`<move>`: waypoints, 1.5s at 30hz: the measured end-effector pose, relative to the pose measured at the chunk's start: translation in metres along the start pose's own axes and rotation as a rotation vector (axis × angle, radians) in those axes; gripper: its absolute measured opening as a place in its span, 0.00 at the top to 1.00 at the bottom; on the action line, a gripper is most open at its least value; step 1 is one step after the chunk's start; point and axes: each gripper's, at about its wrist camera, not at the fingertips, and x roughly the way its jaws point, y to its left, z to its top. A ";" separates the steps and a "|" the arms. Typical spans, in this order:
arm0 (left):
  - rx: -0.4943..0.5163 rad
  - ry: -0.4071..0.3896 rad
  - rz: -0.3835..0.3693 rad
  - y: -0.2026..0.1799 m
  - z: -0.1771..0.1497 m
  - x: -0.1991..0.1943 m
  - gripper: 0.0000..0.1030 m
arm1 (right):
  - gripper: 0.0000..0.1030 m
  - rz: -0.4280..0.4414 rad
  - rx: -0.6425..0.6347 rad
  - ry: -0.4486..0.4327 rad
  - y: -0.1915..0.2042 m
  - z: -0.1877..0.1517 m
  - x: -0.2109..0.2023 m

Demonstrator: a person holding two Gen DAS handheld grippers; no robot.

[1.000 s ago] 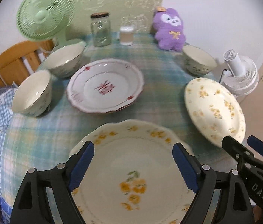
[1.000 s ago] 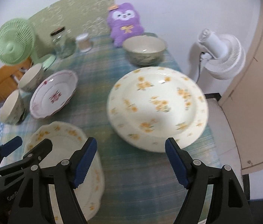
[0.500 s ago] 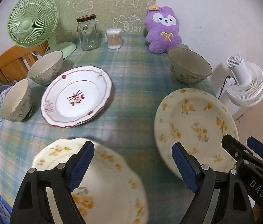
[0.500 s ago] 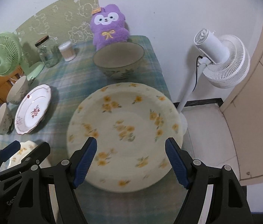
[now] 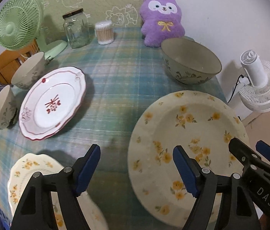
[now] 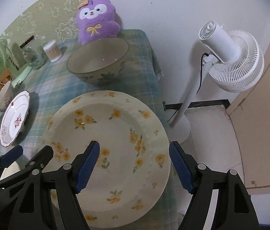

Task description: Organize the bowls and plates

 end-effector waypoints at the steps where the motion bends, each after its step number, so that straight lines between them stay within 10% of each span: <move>1: 0.003 0.005 0.004 -0.002 0.001 0.004 0.25 | 0.26 -0.001 0.000 0.005 -0.001 0.000 0.003; 18: 0.009 0.071 0.038 -0.015 0.003 0.028 0.51 | 0.44 -0.020 -0.037 0.095 -0.010 0.008 0.037; 45: 0.046 0.048 0.033 -0.013 0.002 0.013 0.52 | 0.47 -0.061 -0.038 0.113 -0.002 0.003 0.023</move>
